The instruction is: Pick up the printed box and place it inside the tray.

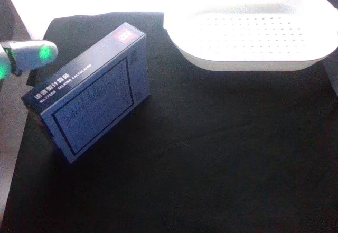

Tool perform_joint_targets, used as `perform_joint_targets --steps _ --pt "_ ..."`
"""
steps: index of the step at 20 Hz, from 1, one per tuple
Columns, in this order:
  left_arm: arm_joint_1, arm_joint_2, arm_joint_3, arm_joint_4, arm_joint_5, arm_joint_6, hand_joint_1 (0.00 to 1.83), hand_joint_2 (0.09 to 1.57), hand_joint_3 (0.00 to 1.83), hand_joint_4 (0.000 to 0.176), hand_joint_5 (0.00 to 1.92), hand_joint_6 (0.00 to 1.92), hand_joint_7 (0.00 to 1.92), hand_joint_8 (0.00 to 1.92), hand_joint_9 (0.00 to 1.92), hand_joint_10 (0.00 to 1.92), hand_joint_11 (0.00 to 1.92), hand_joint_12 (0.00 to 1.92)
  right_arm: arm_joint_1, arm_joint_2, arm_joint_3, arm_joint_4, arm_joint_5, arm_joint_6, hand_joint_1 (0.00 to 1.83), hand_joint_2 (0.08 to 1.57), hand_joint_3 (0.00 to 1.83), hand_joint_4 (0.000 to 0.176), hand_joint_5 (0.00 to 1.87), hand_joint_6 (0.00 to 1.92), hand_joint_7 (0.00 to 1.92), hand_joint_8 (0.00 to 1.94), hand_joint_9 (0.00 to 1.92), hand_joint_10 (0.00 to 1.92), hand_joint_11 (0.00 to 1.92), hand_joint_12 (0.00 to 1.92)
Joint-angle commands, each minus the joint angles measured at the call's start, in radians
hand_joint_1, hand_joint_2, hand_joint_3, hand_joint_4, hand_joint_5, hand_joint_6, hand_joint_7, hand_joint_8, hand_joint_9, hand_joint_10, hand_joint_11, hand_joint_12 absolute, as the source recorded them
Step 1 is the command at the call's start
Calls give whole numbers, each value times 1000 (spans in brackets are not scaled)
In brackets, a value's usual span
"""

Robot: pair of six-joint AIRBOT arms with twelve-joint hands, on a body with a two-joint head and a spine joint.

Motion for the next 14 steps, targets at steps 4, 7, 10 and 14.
perform_joint_targets --steps 4,7,10,14 --pt "-13 22 13 -14 -182 -31 342 938 9 0 220 0 242 0 205 0 181 3 7 -7 15 15 114 5 507 833 4 0 232 15 252 9 119 11 33 62" --pt "-14 27 14 4 -208 -78 262 1000 9 0 234 3 269 2 254 5 245 13 3 -9 15 15 114 5 499 843 6 0 248 11 256 5 122 6 30 59" --pt "-14 43 -9 80 -223 -115 123 974 0 0 287 5 299 3 264 3 320 19 1 -14 18 15 115 5 472 867 11 0 258 11 266 6 134 8 52 69" --pt "-17 96 -57 177 -210 -116 285 794 0 0 219 1 299 2 311 6 417 29 0 -26 23 16 114 5 477 879 9 0 258 7 267 4 147 10 85 82"
